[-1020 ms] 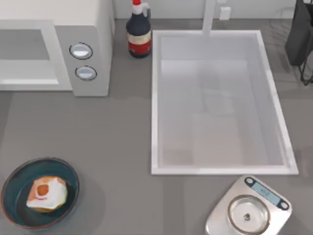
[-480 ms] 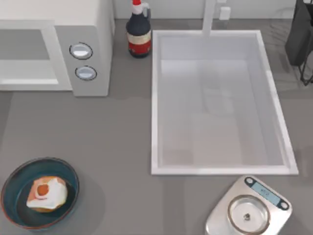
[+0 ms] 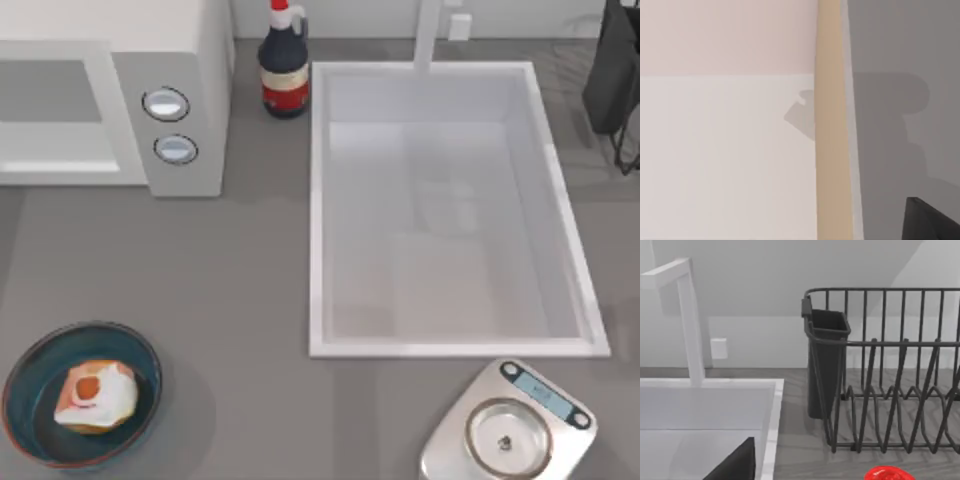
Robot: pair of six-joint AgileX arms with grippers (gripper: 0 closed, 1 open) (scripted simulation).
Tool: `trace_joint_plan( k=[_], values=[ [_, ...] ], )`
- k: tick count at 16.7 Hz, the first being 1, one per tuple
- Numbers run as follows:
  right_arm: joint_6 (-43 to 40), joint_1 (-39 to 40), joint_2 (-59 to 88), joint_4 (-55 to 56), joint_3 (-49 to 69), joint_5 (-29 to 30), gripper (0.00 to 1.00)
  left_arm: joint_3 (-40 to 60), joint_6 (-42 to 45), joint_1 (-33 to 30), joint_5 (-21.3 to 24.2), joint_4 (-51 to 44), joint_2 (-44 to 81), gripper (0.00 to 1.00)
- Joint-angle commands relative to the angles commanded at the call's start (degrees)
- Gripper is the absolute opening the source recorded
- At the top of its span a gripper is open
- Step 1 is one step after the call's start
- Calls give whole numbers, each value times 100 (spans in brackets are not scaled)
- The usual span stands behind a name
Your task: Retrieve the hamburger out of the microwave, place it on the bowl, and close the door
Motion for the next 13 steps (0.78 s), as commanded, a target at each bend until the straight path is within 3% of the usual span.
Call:
trace_joint_plan(
  k=[8,13],
  values=[
    [0,0,0,0,0,0,100,-260,-63,-78,-23,237,-28,0],
    [0,0,0,0,0,0,100,-1455,-665,-633,-305,762,-989,0]
  ],
)
